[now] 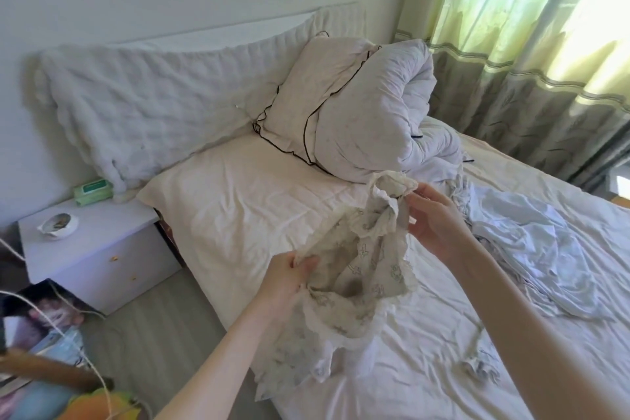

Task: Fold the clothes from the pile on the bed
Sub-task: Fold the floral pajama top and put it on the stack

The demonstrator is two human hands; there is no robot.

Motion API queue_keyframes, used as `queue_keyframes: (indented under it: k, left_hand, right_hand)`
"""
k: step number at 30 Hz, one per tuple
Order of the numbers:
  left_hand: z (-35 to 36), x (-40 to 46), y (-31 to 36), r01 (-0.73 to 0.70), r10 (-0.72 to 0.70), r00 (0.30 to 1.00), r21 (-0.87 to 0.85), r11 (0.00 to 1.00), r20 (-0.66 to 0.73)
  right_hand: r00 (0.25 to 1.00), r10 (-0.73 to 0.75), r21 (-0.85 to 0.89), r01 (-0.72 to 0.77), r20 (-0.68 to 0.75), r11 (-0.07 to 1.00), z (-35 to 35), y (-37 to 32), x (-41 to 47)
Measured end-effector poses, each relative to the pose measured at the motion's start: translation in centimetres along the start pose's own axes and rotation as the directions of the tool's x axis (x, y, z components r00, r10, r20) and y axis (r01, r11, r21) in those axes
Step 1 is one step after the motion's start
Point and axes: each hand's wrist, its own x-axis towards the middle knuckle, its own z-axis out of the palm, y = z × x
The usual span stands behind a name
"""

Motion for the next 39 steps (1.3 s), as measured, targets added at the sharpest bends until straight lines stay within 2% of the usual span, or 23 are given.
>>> queue_keyframes:
  k: [3,5,6,7,9,11,14,15,19,22,24,25,27,28,30,34,36,38,39]
  left_hand:
    - [-1.9,1.1,2.9,0.124,-0.100,0.988,-0.219,0.968,0.115]
    - [-2.8,1.5,5.0,0.144,-0.094,0.968,-0.210,0.967,0.232]
    - [-3.0,1.7,5.9,0.138,-0.089,0.960,-0.172,0.975,0.265]
    - [-3.0,1.8,6.9,0.131,-0.086,0.954,-0.141,0.981,0.287]
    - [-2.6,2.0,8.6,0.117,-0.076,0.949,-0.119,0.986,0.306]
    - [-2.1,2.1,9.9,0.092,-0.057,0.938,-0.088,0.992,0.342]
    - [-1.9,1.8,10.8,0.012,-0.032,0.908,0.049,0.999,0.418]
    - [-2.1,1.7,10.9,-0.004,-0.032,0.899,0.081,0.997,0.437]
    - [-3.9,1.2,11.4,-0.011,-0.028,0.883,0.082,0.997,0.469]
    - [-5.2,1.1,11.5,-0.011,-0.033,0.904,0.099,0.995,0.427]
    - [-5.9,1.2,10.7,0.023,-0.071,0.944,0.151,0.988,0.323]
    - [-6.2,1.2,10.0,0.059,-0.108,0.951,0.174,0.983,0.290]
    - [-6.4,1.2,8.2,0.139,-0.195,0.932,0.197,0.971,0.307]
    - [-6.2,1.1,7.2,0.171,-0.232,0.915,0.205,0.964,0.329]
    - [-5.5,1.0,5.3,0.204,-0.275,0.904,0.235,0.950,0.327]
    - [-4.8,1.4,2.5,0.167,-0.243,0.950,0.340,0.925,0.196]
    - [-5.5,1.6,2.1,0.205,-0.249,0.959,0.277,0.939,0.136]
    - [-6.6,1.8,2.4,0.288,-0.293,0.941,0.054,0.956,0.168]
    - [-7.2,1.9,2.8,0.315,-0.296,0.933,-0.065,0.947,0.206]
  right_hand:
    - [0.988,0.087,-0.157,-0.107,-0.127,0.982,-1.1,0.8,0.1]
    - [0.972,0.134,-0.305,-0.189,-0.191,0.933,-1.4,1.8,-0.1]
    - [0.973,0.099,-0.429,-0.183,-0.210,0.884,-1.3,2.4,-0.3]
    - [0.984,0.022,-0.571,-0.120,-0.175,0.812,-1.0,3.0,-0.6]
    - [0.997,-0.069,-0.733,0.079,0.043,0.676,0.3,4.1,-1.4]
    - [0.983,0.000,-0.794,0.148,0.183,0.590,1.9,5.1,-1.7]
    - [0.974,-0.007,-0.869,0.204,0.225,0.452,3.2,5.8,-1.1]
    - [0.973,0.002,-0.877,0.205,0.229,0.435,3.2,5.7,-0.7]
    - [0.944,0.111,-0.821,0.209,0.312,0.531,2.8,4.1,0.4]
    - [0.954,0.079,-0.791,0.191,0.289,0.581,2.8,2.8,1.3]
    - [0.961,0.125,-0.758,0.111,0.247,0.643,2.7,1.7,1.8]
    - [0.947,0.185,-0.704,0.056,0.261,0.708,2.7,1.1,1.9]
    - [0.890,0.319,-0.552,-0.095,0.326,0.829,2.4,0.2,2.0]
    - [0.862,0.365,-0.490,-0.163,0.351,0.856,2.5,0.0,2.0]
    - [0.826,0.431,-0.418,-0.269,0.364,0.868,2.5,-0.1,2.1]
    - [0.808,0.471,-0.333,-0.361,0.356,0.871,2.3,-0.8,1.8]
    - [0.815,0.473,-0.303,-0.382,0.336,0.873,1.6,-1.1,1.8]
    - [0.827,0.489,-0.339,-0.391,0.279,0.856,0.8,-0.9,1.8]
    - [0.840,0.494,-0.419,-0.375,0.222,0.827,0.3,-0.5,1.9]
